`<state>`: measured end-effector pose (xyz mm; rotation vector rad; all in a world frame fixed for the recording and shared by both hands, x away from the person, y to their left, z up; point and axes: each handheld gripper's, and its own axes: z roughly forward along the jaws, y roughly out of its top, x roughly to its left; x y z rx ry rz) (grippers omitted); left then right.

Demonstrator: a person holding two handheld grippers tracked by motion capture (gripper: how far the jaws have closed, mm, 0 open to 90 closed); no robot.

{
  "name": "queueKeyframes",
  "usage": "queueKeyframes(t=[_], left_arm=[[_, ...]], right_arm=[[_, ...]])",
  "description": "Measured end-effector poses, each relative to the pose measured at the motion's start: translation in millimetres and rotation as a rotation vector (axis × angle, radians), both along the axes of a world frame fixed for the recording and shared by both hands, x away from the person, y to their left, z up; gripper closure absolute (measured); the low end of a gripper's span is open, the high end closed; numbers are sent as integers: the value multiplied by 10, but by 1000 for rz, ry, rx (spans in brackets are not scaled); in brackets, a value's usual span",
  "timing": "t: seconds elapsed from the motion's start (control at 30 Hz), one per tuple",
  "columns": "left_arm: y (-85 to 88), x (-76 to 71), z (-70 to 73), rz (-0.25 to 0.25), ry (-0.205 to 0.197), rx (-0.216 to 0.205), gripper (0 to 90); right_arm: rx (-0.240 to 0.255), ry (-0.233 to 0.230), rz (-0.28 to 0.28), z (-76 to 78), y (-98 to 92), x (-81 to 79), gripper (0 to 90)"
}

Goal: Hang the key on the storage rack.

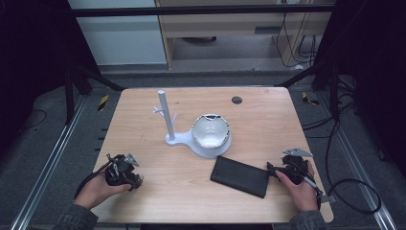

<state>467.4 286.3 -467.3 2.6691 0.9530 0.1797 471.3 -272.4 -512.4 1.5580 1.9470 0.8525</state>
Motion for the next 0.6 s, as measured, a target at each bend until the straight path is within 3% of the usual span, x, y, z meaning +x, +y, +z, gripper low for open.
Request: queueKeyframes(t=[0.07, 0.13, 0.2, 0.4, 0.6], left_arm=[[-18, -15, 10, -3, 1, 20, 594], [-30, -30, 25, -4, 5, 27, 681], [-37, -39, 32, -7, 5, 31, 693], [-5, -31, 81, 4, 12, 24, 814], [12, -18, 79, 6, 21, 26, 834]], right_arm=[[0, 1, -1, 0, 1, -1, 55], [0, 1, 1, 0, 1, -1, 55], [0, 0, 2, 0, 1, 0, 55], [0, 0, 2, 0, 2, -1, 55], [0, 0, 4, 0, 2, 0, 55]])
